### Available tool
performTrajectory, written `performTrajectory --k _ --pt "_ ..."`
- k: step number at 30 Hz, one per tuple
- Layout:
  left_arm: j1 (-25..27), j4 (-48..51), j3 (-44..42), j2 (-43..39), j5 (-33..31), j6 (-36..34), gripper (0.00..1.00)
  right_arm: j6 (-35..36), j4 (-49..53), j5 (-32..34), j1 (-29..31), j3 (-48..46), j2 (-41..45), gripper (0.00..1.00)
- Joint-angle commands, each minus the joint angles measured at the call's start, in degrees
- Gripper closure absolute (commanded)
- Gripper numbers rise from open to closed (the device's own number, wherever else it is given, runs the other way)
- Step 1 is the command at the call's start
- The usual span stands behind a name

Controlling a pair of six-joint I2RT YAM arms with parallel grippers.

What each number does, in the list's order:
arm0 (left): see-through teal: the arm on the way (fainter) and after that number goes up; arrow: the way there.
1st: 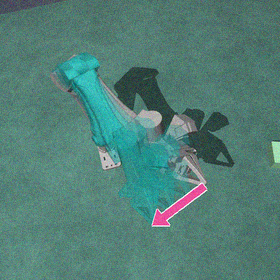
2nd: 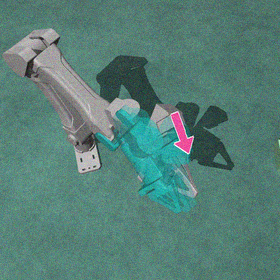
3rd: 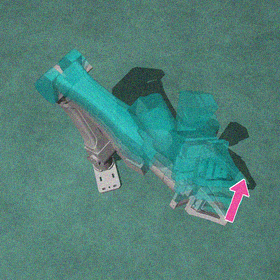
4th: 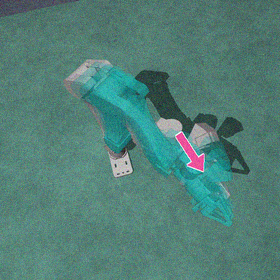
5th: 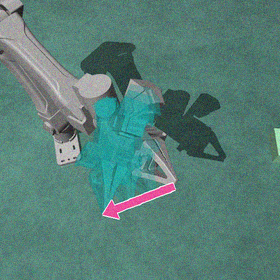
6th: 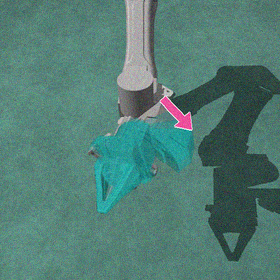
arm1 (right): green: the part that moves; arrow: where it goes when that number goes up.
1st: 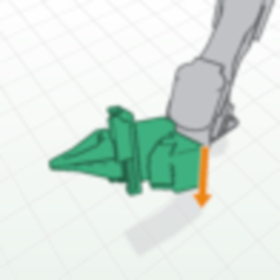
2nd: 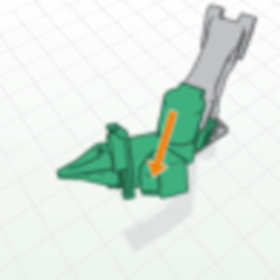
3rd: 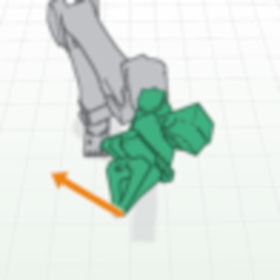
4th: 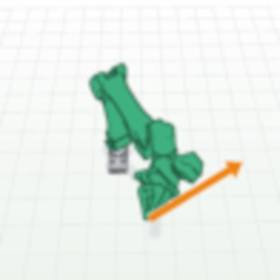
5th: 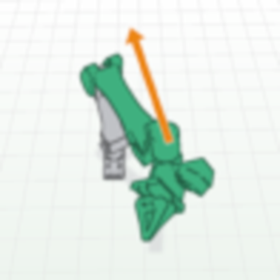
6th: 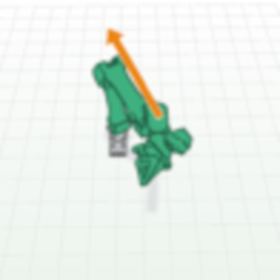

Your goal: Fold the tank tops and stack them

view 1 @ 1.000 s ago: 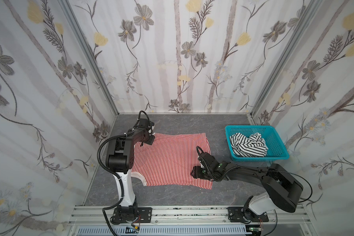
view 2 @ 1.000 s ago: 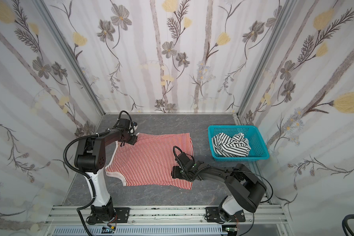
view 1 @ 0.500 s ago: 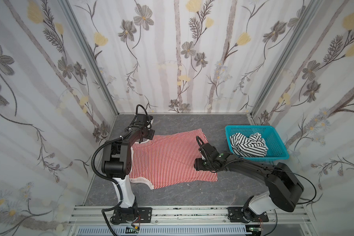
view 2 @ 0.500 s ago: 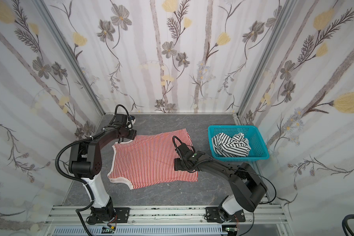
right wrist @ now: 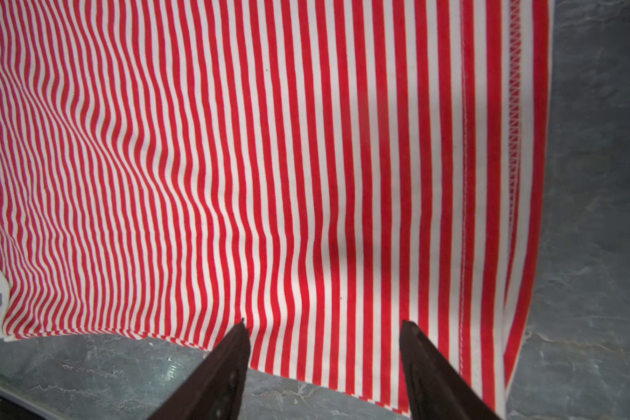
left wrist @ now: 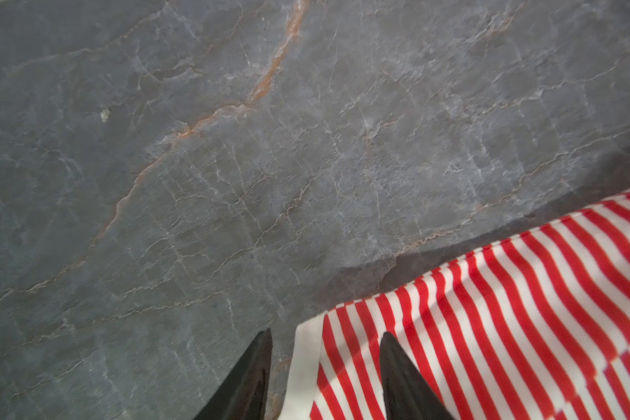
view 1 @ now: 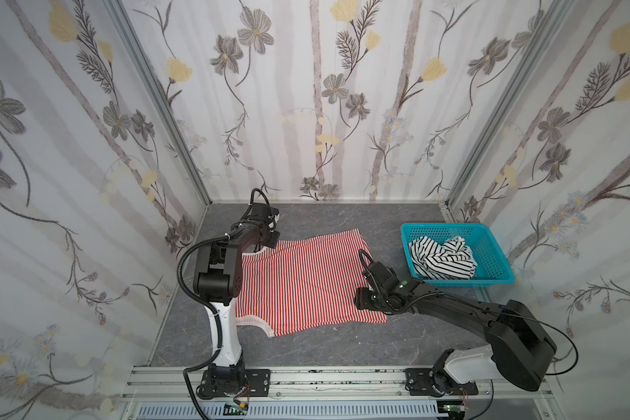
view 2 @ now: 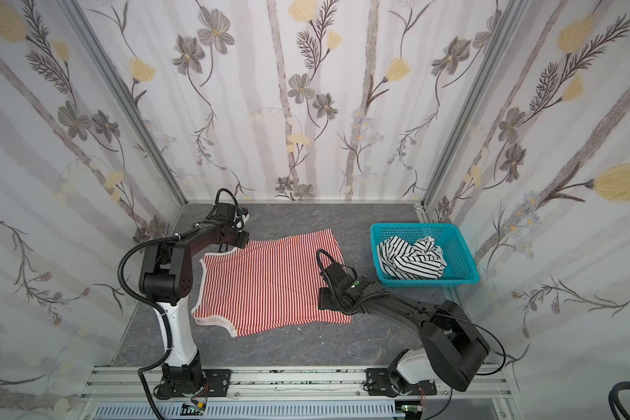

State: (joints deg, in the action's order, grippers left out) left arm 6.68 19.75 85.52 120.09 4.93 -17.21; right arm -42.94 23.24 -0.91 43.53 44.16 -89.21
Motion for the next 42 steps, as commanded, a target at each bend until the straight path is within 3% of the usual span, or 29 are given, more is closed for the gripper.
performTrajectory --k 1,4,8,10,23,27,31,36,42 --pt "0.0 0.4 0.9 1.3 0.0 -0.2 0.51 -1.3 -1.9 0.9 0.0 -0.6 0.1 0.33" --pt "0.0 0.4 0.8 1.8 0.1 -0.2 0.61 -1.4 -2.0 1.1 -0.2 -2.8 0.7 0.33" --pt "0.1 0.5 1.0 1.7 0.3 -0.4 0.92 -1.9 -2.8 0.9 -0.5 -4.5 1.1 0.33" --pt "0.1 0.6 1.6 1.8 0.3 -0.3 1.0 -2.1 -3.3 0.6 -0.5 -5.2 0.9 0.33" --pt "0.0 1.0 8.3 5.0 -2.9 -0.7 1.0 -3.6 -5.0 -0.3 -0.4 -9.4 0.9 0.33" --pt "-0.1 1.5 8.9 5.8 -3.4 -1.1 0.8 -4.0 -6.1 -1.3 -0.3 -9.4 1.7 0.34" --pt "0.0 1.5 9.2 6.5 -5.3 -1.6 0.51 -3.9 -6.1 -1.9 -0.3 -8.3 2.8 0.33" --pt "0.1 1.5 8.3 4.2 -8.0 -2.1 0.45 -3.3 -5.1 -1.7 -0.3 -6.3 6.2 0.33" --pt "0.3 1.4 1.1 -5.5 -4.4 -0.7 0.43 -2.5 -4.2 0.1 -2.0 -3.8 8.0 0.33"
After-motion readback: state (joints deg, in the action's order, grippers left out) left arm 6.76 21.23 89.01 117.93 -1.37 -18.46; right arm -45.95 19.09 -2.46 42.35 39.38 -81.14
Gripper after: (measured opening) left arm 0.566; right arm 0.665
